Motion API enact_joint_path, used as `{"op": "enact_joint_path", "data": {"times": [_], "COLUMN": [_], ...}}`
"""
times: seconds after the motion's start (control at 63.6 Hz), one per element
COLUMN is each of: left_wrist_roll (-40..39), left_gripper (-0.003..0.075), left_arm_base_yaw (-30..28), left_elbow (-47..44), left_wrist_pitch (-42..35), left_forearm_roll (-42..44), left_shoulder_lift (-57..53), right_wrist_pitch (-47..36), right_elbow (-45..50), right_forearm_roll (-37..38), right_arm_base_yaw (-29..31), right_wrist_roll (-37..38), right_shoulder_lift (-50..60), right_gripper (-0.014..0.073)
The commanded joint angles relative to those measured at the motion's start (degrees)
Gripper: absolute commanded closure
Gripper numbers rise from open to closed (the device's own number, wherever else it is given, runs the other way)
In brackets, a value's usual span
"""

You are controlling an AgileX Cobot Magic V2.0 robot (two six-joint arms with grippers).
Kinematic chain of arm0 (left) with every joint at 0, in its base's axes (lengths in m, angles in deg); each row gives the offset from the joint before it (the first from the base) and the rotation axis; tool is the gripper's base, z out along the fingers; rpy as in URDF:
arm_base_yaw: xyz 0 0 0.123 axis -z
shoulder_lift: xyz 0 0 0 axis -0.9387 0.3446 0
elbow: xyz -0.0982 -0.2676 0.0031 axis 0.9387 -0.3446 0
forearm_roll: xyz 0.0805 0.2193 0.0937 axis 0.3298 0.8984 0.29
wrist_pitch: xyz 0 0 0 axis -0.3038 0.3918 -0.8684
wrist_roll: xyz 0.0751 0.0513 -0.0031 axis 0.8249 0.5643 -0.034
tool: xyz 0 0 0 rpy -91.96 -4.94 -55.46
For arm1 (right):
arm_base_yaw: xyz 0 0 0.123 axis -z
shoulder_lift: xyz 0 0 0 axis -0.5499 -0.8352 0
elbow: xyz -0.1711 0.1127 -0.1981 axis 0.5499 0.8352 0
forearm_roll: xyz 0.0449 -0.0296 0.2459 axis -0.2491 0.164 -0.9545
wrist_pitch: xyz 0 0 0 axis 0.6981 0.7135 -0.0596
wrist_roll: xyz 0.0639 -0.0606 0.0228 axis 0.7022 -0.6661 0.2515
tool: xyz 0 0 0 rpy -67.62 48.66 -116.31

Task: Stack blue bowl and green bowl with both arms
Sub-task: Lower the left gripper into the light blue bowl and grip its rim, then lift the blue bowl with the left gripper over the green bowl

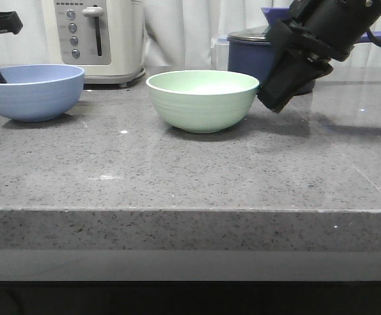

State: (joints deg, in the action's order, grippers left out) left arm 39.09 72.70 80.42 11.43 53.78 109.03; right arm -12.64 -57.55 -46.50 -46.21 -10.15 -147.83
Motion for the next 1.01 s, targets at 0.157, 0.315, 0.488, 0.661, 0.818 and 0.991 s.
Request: {"op": "enact_joint_path", "data": {"times": [0.157, 0.315, 0.488, 0.661, 0.818, 0.991], "left_wrist_roll": [-0.02, 0.24, 0.24, 0.24, -0.14, -0.19], "left_gripper": [0.0740, 0.0740, 0.0740, 0.0740, 0.0740, 0.0740], "left_arm_base_yaw": [-0.14, 2.03, 7.50, 13.44, 17.98, 21.64], "left_elbow": [1.84, 4.43, 12.84, 18.28, 21.15, 22.08], "left_wrist_pitch": [-2.54, -1.95, 3.84, 4.52, 4.75, 4.34], "left_forearm_roll": [-1.78, -1.95, -2.63, -2.63, -2.71, -3.02], "left_shoulder_lift": [-2.99, -4.48, -4.48, -4.11, -2.35, 0.03], "right_wrist_pitch": [-1.28, -1.28, -1.28, -1.28, -1.28, -1.28], "right_elbow": [-1.30, -1.30, -1.30, -1.30, -1.30, -1.30], "right_forearm_roll": [-2.17, -2.17, -2.17, -2.17, -2.17, -2.17], "right_arm_base_yaw": [0.01, 0.01, 0.01, 0.01, 0.01, 0.01], "right_wrist_roll": [-0.30, -0.30, -0.30, -0.30, -0.30, -0.30], "right_shoulder_lift": [2.39, 2.39, 2.39, 2.39, 2.39, 2.39], "right_gripper": [0.0657, 0.0657, 0.0657, 0.0657, 0.0657, 0.0657]}}
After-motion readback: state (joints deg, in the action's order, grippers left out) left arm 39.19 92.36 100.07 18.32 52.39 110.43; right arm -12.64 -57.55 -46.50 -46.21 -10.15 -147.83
